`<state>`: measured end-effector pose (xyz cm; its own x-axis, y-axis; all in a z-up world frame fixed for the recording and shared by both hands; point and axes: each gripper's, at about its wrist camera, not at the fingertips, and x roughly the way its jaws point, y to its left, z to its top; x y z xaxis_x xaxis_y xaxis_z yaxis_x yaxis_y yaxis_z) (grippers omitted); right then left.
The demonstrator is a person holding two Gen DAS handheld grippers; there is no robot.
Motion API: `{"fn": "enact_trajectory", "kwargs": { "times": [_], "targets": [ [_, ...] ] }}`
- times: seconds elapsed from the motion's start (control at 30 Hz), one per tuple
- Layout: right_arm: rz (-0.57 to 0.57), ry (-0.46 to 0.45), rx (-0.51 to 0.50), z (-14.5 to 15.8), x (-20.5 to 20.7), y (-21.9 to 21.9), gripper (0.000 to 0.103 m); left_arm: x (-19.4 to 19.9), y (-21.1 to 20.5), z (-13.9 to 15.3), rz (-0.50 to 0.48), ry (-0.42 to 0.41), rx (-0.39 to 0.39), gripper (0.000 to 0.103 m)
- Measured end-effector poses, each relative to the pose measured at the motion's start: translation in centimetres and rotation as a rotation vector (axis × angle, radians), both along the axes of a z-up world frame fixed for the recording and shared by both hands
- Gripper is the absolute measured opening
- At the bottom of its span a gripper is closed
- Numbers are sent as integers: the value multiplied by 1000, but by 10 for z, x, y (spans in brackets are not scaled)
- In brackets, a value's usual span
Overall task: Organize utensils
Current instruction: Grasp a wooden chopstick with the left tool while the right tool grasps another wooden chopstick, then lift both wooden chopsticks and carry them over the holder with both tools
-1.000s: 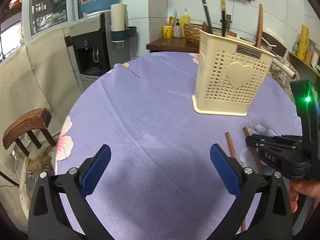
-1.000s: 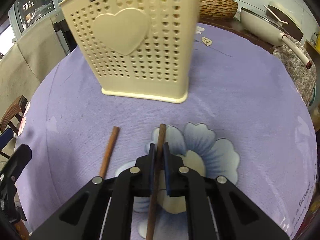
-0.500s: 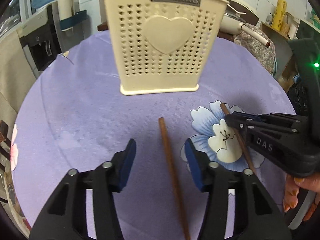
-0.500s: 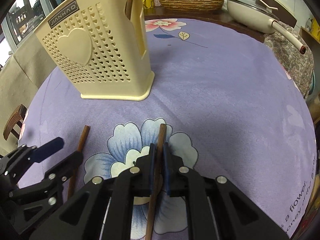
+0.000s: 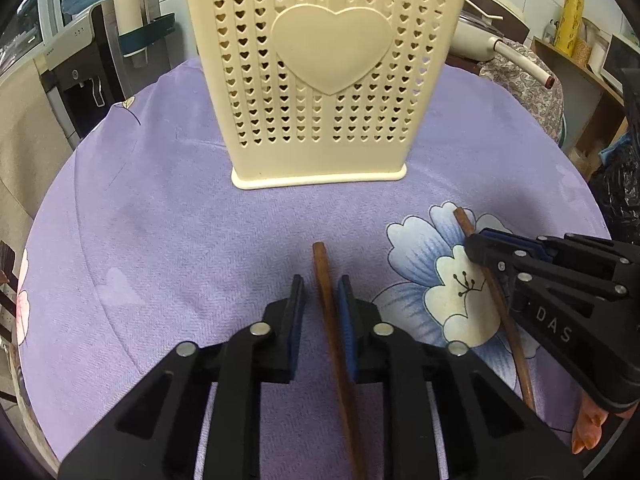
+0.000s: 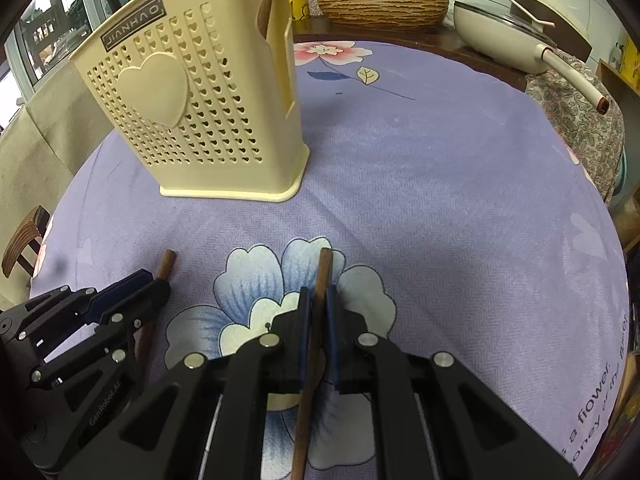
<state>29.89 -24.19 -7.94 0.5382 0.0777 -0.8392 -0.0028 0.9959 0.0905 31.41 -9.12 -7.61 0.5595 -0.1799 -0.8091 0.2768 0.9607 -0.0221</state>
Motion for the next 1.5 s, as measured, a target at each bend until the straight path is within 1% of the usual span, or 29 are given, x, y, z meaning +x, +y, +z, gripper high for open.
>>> {"fn": "enact_trajectory", "kwargs": {
  "times": [0.03, 0.1, 0.4, 0.5, 0.6, 0.7, 0.8, 0.93, 1.1, 1.2, 1.33, 1.5],
  "targets": [
    [-2, -1, -1, 0, 0, 0, 8, 0, 1, 0, 0, -2, 1, 11],
    [-3, -2, -5, 0, 0, 2, 8, 1, 2, 0, -4, -7, 4, 9],
    [-14, -6, 16, 0, -2, 0, 8, 1, -1, 1, -5, -10, 0, 7],
    [-10, -13, 33, 1, -2, -4, 8, 0, 2, 5, -1, -14, -16, 7],
    [-3, -34, 76, 7, -2, -7, 8, -1, 6, 11, 3, -25, -36, 7],
    [9, -59, 116, 16, -3, -9, 7, -4, 12, 23, -3, -33, -85, 7],
    [19, -84, 142, 27, -4, -9, 7, -9, 17, 38, -10, -64, -110, 7],
    [39, -154, 180, 54, -11, -13, 7, -17, 23, 65, -19, -123, -140, 7],
    [102, -290, 213, 107, -28, -18, 7, -30, 36, 105, -32, -204, -178, 7],
    [145, -351, 233, 135, -38, -22, 7, -38, 45, 132, -34, -267, -190, 7],
    [186, -384, 221, 161, -45, -26, 7, -51, 54, 167, -61, -346, -187, 7],
    [222, -401, 209, 178, -51, -23, 7, -59, 62, 192, -70, -400, -180, 7]
  ]
}}
